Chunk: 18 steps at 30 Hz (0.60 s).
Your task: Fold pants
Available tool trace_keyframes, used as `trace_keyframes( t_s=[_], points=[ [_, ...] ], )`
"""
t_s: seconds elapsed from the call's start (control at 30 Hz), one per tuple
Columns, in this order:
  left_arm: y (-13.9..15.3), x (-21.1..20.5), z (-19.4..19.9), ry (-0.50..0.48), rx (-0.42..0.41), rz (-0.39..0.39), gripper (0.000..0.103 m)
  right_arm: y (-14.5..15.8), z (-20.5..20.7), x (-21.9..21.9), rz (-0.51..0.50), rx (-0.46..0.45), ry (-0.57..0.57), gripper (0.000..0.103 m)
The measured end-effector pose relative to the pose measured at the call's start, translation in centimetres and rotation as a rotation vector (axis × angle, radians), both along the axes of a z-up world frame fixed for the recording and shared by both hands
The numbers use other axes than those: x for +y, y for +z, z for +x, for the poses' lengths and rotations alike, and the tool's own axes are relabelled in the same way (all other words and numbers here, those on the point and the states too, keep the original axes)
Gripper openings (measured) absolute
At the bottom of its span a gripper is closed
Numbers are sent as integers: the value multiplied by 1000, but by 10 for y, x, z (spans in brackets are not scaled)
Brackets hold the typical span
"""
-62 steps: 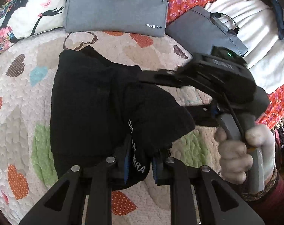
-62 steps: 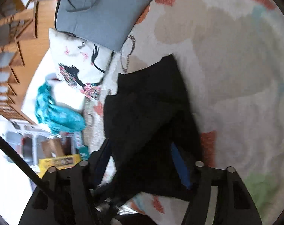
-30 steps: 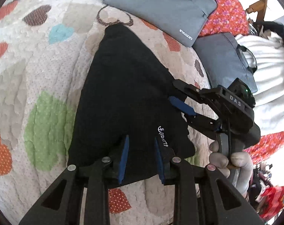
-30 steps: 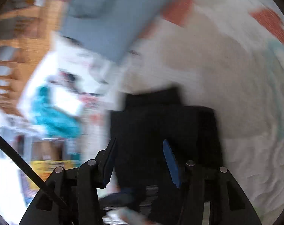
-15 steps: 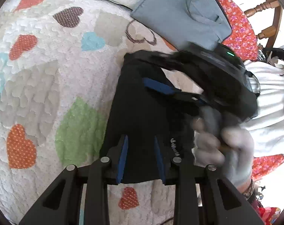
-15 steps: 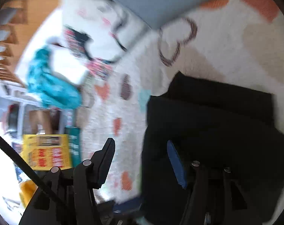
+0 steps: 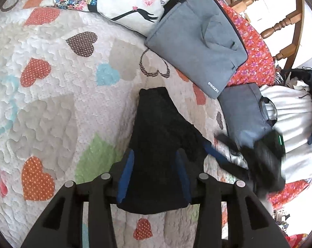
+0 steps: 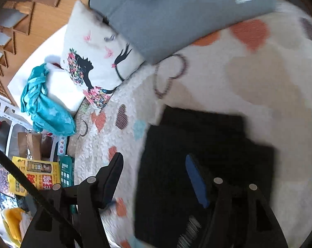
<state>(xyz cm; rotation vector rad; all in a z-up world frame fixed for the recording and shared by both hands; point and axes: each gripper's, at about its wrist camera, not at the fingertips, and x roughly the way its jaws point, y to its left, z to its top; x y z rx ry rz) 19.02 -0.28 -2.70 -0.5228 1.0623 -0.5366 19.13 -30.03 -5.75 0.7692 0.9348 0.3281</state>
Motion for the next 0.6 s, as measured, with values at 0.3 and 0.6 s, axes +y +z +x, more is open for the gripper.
trace_keyframes(
  t_s=[0.3,0.6],
  points=[
    [-24,-33,17,-12,27,116,46,-29,-54,-41,-23,65,-51,73],
    [-56,-76,43,-136,26,267,80,-48,-16,-27,-84,64,-63,82]
  ],
)
